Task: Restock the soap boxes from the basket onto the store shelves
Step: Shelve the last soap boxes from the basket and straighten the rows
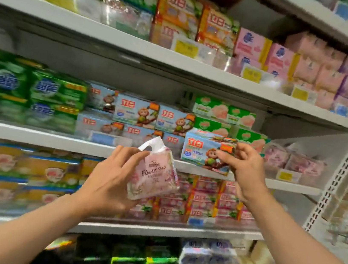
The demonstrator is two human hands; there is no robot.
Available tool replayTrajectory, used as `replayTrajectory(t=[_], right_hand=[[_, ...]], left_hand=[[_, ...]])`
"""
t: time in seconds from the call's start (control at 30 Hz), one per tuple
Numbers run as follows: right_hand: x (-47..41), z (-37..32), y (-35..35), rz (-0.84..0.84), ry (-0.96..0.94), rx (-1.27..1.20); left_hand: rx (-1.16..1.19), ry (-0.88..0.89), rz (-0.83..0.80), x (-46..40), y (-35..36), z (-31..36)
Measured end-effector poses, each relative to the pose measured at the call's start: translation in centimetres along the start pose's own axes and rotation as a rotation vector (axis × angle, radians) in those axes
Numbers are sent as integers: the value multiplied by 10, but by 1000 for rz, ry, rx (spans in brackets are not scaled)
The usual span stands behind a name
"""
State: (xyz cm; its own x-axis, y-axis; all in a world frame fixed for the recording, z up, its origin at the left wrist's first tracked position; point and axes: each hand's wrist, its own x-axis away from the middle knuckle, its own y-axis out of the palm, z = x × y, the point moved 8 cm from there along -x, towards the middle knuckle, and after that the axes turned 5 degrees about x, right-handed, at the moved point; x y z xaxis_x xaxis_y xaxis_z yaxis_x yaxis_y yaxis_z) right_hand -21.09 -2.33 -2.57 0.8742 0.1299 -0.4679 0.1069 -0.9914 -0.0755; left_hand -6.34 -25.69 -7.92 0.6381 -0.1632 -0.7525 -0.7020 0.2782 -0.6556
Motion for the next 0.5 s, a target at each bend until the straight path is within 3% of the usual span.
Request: replayTrajectory(t=[0.27, 0.5], right_hand=[[-13, -54, 135, -200, -98, -168], [-6, -101, 239, -356, -336, -50]], left_hand=[[-94, -198, 138, 55, -63, -55], [-131, -312, 243, 90, -103, -83]])
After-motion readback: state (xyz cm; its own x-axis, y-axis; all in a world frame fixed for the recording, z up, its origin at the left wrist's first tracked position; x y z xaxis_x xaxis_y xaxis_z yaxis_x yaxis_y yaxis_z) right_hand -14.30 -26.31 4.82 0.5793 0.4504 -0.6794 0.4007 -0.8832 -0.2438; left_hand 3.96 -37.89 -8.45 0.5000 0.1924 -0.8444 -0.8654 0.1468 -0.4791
